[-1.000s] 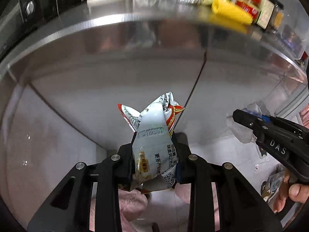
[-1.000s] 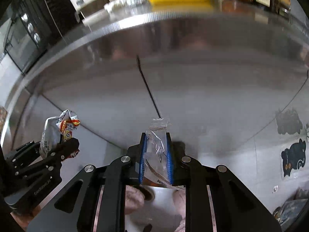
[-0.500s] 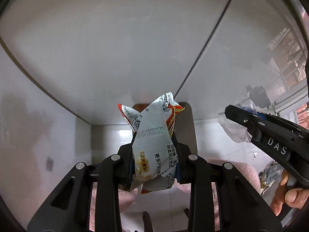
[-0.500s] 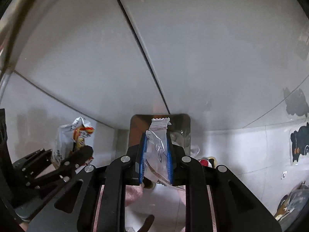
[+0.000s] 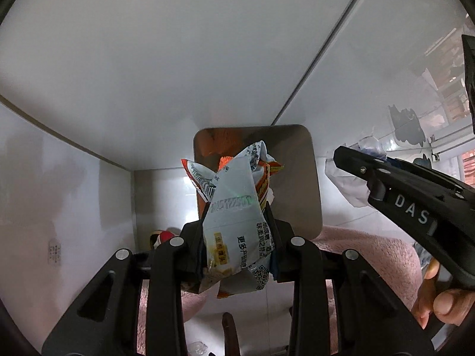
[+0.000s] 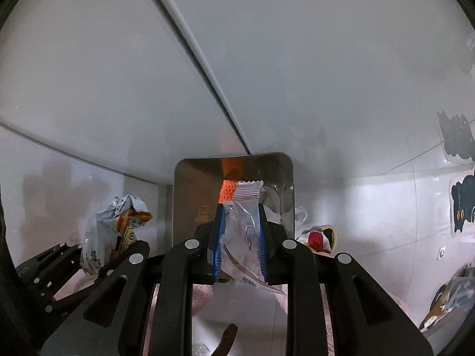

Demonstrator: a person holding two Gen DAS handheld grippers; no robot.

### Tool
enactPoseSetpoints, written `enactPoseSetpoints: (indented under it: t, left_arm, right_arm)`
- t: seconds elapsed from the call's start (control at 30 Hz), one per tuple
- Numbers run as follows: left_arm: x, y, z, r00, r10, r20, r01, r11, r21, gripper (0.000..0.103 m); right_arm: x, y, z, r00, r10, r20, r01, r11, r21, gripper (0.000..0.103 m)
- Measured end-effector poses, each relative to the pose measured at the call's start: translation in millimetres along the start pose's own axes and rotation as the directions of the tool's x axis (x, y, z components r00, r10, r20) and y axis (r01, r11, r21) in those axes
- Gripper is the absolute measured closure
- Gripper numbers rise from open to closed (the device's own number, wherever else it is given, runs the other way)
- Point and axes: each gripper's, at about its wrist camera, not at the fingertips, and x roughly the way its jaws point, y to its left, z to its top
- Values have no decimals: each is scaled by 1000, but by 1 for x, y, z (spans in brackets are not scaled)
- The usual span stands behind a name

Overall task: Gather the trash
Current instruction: 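Open both tools over the bin to drop the wrapper and bag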

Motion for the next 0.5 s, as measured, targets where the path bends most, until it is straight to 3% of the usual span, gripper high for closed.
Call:
enactPoseSetpoints:
  t: [0.33,0.5]
  left_arm:
    - [0,-3,0,1000,6,16,-6,1000,6,65]
    - [-16,-1,-1,999,17,44,-17,1000,7,50]
  right_arm:
    - [-6,-2,11,1000,18,18,-18,1000,24,61]
    - [-20,0,14,998,6,55,-8,1000,22,47]
